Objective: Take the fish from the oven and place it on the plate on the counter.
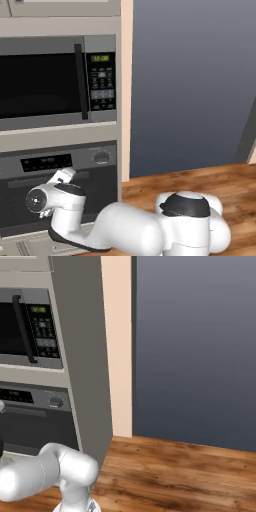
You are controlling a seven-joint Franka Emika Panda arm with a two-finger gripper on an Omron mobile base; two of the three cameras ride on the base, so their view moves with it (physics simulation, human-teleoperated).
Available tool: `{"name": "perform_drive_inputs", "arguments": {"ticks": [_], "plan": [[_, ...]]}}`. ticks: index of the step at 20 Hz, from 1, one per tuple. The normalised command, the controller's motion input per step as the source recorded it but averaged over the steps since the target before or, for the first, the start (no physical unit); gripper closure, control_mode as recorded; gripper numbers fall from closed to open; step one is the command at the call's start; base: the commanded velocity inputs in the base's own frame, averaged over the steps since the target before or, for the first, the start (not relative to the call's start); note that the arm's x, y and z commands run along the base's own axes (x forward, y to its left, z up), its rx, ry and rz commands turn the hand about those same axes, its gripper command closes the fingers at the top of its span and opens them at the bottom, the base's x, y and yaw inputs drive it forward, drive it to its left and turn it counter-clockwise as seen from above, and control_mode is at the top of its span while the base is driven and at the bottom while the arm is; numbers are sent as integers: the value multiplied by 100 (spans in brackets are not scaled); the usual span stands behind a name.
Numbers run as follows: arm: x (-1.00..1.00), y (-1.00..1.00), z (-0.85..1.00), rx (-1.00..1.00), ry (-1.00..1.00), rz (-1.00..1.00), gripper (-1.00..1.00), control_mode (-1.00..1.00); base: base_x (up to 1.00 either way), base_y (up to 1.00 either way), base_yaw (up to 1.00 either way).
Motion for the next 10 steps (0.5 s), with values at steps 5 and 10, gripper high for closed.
{"name": "perform_drive_inputs", "arguments": {"ticks": [5,10], "plan": [[12,70,1,-32,22,5,-100,-100,0,0,0],[46,4,-15,-7,-5,14,-100,-100,0,0,0]]}}
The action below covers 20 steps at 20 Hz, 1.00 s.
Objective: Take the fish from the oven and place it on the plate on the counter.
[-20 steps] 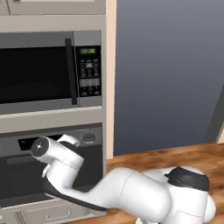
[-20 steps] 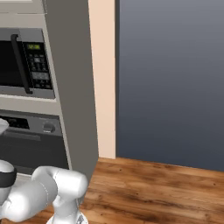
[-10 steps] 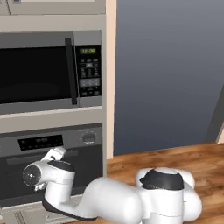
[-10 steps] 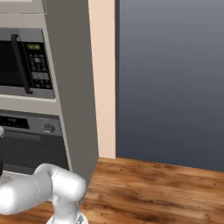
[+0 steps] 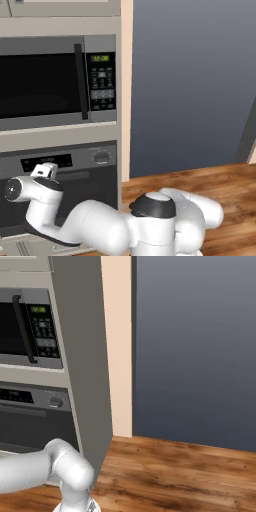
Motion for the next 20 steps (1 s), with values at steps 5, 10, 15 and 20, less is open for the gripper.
{"name": "perform_drive_inputs", "arguments": {"ticks": [5,10,15,20], "plan": [[76,0,-43,-2,-11,17,-100,-100,0,0,0],[88,0,-54,0,-10,24,-100,-100,0,0,0],[14,7,-43,-3,-2,15,-100,-100,0,0,0],[21,17,-43,-7,0,4,-100,-100,0,0,0]]}}
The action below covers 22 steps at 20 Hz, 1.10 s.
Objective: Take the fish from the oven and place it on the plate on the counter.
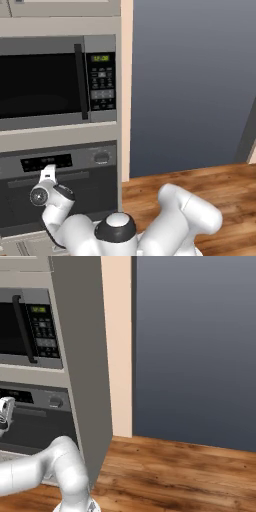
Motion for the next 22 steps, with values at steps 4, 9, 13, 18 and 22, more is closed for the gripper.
{"name": "perform_drive_inputs", "arguments": {"ticks": [4,9,13,18,22], "plan": [[39,18,-34,-6,0,4,-100,-100,0,0,0],[36,21,-25,-5,0,4,-100,-100,0,0,0],[49,21,-18,-4,0,4,-100,-100,0,0,0],[52,6,-13,0,0,4,-100,-100,0,0,0],[48,4,-32,0,-6,4,-100,-100,0,0,0]]}}
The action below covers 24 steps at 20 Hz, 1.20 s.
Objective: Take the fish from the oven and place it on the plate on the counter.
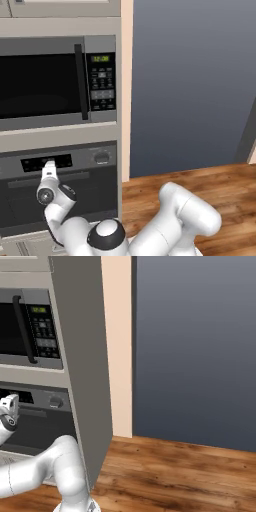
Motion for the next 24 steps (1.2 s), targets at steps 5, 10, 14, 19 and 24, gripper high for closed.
{"name": "perform_drive_inputs", "arguments": {"ticks": [5,10,14,19,24], "plan": [[54,0,-44,0,-19,5,-100,-100,0,0,0],[18,6,-7,0,-5,1,-100,-100,0,0,0],[6,18,0,0,0,0,100,-100,0,0,0],[0,6,-3,0,0,0,100,-100,0,0,0],[-23,1,-23,0,8,1,100,-100,0,0,0]]}}
